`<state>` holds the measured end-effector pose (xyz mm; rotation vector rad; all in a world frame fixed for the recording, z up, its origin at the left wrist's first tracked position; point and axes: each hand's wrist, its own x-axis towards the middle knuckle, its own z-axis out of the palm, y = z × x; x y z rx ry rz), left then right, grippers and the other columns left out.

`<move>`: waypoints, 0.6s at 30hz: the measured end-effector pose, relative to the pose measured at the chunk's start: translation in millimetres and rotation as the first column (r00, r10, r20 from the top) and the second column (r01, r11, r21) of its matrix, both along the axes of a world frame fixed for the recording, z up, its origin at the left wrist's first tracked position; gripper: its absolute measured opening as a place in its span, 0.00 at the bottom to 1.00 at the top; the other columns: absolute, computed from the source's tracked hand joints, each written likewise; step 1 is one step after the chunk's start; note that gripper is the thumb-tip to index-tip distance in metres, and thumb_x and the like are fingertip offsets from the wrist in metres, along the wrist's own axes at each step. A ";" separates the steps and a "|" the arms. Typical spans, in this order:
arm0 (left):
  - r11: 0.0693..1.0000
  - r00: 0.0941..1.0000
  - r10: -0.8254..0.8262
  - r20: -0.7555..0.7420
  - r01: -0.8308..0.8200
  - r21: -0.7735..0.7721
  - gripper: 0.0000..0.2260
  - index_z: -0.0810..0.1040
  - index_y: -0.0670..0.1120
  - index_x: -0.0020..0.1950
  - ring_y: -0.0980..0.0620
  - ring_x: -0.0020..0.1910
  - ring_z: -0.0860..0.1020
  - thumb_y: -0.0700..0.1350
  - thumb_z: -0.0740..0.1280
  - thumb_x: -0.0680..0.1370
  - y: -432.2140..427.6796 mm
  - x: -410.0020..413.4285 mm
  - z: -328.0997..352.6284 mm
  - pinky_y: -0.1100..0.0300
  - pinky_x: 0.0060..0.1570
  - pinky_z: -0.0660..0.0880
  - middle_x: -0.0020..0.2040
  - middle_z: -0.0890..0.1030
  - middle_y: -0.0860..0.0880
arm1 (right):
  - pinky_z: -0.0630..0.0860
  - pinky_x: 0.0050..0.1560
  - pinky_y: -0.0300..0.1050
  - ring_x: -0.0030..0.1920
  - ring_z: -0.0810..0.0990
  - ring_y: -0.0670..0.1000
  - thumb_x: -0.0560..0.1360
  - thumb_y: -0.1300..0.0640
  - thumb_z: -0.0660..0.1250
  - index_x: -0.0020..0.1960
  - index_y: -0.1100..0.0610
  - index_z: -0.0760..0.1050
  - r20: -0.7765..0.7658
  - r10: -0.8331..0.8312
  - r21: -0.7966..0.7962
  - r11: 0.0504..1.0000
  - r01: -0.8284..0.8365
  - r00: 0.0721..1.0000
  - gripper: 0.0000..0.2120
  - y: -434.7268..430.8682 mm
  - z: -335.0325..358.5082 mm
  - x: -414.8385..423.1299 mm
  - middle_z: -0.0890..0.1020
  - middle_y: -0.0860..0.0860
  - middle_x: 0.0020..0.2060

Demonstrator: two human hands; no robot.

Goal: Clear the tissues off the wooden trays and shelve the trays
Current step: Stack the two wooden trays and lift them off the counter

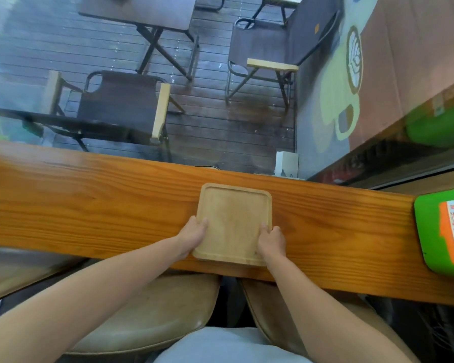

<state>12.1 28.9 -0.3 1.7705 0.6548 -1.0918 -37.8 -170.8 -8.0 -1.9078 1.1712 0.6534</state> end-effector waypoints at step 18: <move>0.720 0.825 -0.561 0.076 0.440 0.536 0.27 0.75 0.42 0.60 0.40 0.49 0.80 0.63 0.52 0.81 -8.0 -4.9 -18.8 0.46 0.49 0.80 0.53 0.80 0.41 | 0.74 0.56 0.50 0.61 0.74 0.58 0.82 0.53 0.60 0.67 0.62 0.68 -0.078 0.205 -0.146 0.966 -0.215 0.976 0.17 -3.0 6.9 2.5 0.72 0.59 0.64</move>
